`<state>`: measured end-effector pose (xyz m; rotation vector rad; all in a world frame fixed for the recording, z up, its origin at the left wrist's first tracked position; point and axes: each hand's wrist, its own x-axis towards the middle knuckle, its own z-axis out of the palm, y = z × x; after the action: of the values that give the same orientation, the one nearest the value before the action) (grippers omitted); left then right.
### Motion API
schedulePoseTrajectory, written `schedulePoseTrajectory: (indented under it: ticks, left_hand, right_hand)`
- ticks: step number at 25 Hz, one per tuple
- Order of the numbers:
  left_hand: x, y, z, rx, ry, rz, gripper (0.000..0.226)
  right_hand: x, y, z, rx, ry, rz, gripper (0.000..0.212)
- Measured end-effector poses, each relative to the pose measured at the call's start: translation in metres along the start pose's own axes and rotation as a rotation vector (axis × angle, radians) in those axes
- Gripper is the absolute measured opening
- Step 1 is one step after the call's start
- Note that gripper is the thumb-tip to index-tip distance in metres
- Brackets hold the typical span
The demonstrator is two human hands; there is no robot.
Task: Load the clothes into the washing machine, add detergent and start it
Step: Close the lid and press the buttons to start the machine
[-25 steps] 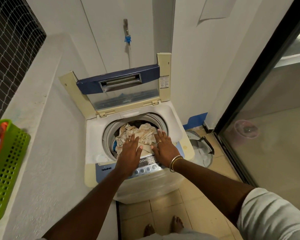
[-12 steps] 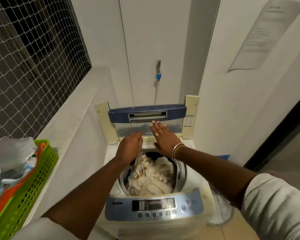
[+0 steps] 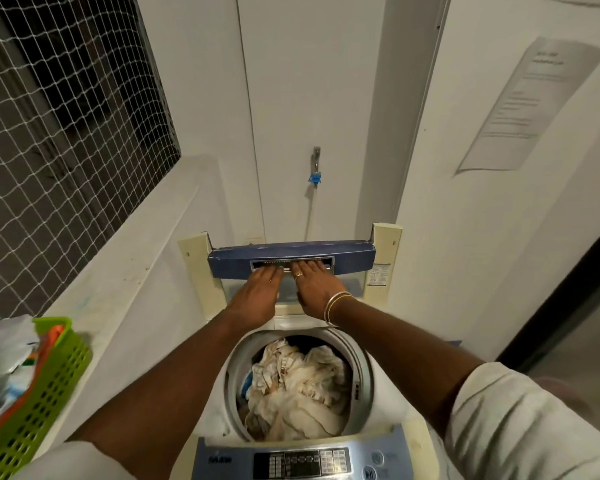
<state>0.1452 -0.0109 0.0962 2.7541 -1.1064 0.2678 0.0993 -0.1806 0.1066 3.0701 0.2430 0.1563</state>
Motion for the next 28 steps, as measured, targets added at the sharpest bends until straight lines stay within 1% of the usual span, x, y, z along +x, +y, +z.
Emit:
schedulePoseTrajectory:
  ticks: [3,7,10,13,14,15,17,18,20,23,27,28]
  left_hand:
    - [0.001,0.001,0.006,-0.006,-0.028,-0.045,0.063]
    - [-0.014,0.01,0.005,0.095,-0.024,-0.008,0.059]
    - [-0.041,0.02,-0.003,0.109,-0.01,-0.006,0.058]
    - [-0.075,0.034,-0.008,0.072,-0.041,-0.012,0.051]
    - [-0.086,0.04,-0.008,0.028,-0.047,-0.022,0.046]
    - [-0.096,0.046,-0.009,-0.053,-0.072,-0.075,0.038]
    - [-0.115,0.055,-0.006,-0.108,-0.095,-0.089,0.022]
    - [-0.124,0.057,-0.002,-0.122,-0.112,-0.085,0.019]
    - [-0.141,0.06,0.001,-0.107,-0.17,-0.032,0.016]
    - [-0.165,0.063,0.017,-0.169,-0.299,-0.053,0.021]
    - [-0.185,0.066,0.05,-0.232,-0.388,-0.072,0.004]
    - [-0.186,0.065,0.058,-0.244,-0.392,-0.07,0.005]
  right_hand:
    - [-0.002,-0.003,0.002,0.009,-0.051,0.065,0.069]
    - [-0.017,-0.011,-0.002,0.005,0.009,0.049,0.044]
    - [-0.043,-0.018,-0.013,-0.026,0.027,0.001,0.032]
    - [-0.077,-0.035,-0.026,0.0,-0.034,-0.005,0.03]
    - [-0.087,-0.043,-0.028,0.024,-0.063,0.017,0.03]
    - [-0.095,-0.05,-0.028,0.052,-0.092,0.042,0.03]
    - [-0.112,-0.065,-0.025,0.105,-0.147,0.09,0.027]
    - [-0.12,-0.072,-0.021,0.128,-0.171,0.116,0.024]
    - [-0.136,-0.082,-0.014,0.161,-0.214,0.15,0.021]
    - [-0.157,-0.094,0.006,0.22,-0.293,0.186,0.019]
    - [-0.17,-0.104,0.039,0.292,-0.378,0.231,0.019]
    - [-0.171,-0.104,0.047,0.308,-0.389,0.237,0.019]
